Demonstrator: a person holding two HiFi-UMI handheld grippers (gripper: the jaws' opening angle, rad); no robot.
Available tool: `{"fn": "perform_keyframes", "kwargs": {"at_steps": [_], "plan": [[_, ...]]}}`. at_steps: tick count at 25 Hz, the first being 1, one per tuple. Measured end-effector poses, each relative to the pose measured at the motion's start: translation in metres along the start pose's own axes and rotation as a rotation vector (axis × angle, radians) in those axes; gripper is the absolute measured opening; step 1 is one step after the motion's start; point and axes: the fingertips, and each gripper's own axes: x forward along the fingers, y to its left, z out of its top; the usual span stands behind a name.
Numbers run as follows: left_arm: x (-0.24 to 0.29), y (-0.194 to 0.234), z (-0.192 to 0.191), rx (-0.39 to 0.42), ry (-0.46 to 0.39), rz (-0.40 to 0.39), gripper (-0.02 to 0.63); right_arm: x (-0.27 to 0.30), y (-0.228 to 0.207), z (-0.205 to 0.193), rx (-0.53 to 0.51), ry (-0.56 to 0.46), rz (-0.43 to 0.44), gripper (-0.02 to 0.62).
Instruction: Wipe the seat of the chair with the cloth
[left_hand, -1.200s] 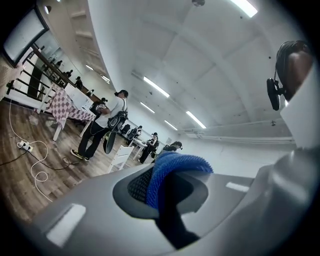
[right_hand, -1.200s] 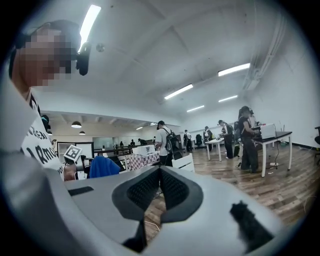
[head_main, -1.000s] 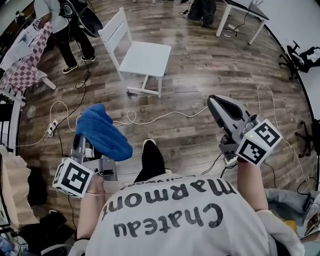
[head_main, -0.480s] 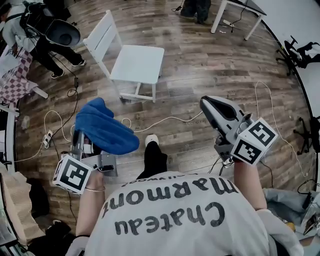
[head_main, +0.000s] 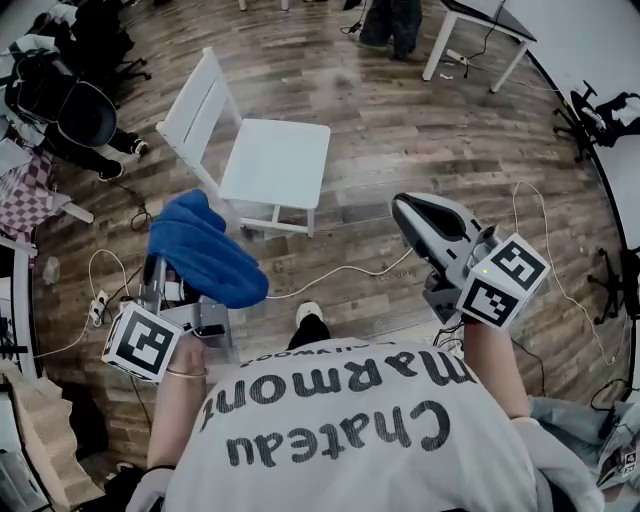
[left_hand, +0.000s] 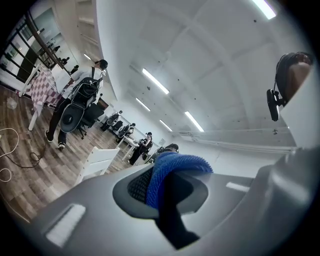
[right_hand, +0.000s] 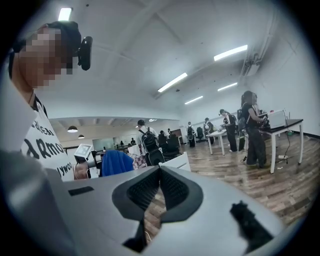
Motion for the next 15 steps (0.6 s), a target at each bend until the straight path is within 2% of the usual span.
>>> {"fn": "perform_keyframes", "kwargs": {"at_steps": [9, 15], "plan": [[0.108, 0.02, 0.049, 0.028, -0.061, -0.062, 0.035, 0.079, -0.063, 0.038, -0.041, -0.027, 0.024, 0.014], [0.154, 0.019, 0.034, 0.009, -0.078, -0.01, 0.035, 0.088, -0.123, 0.036, 0.005, -0.001, 0.049, 0.014]]}}
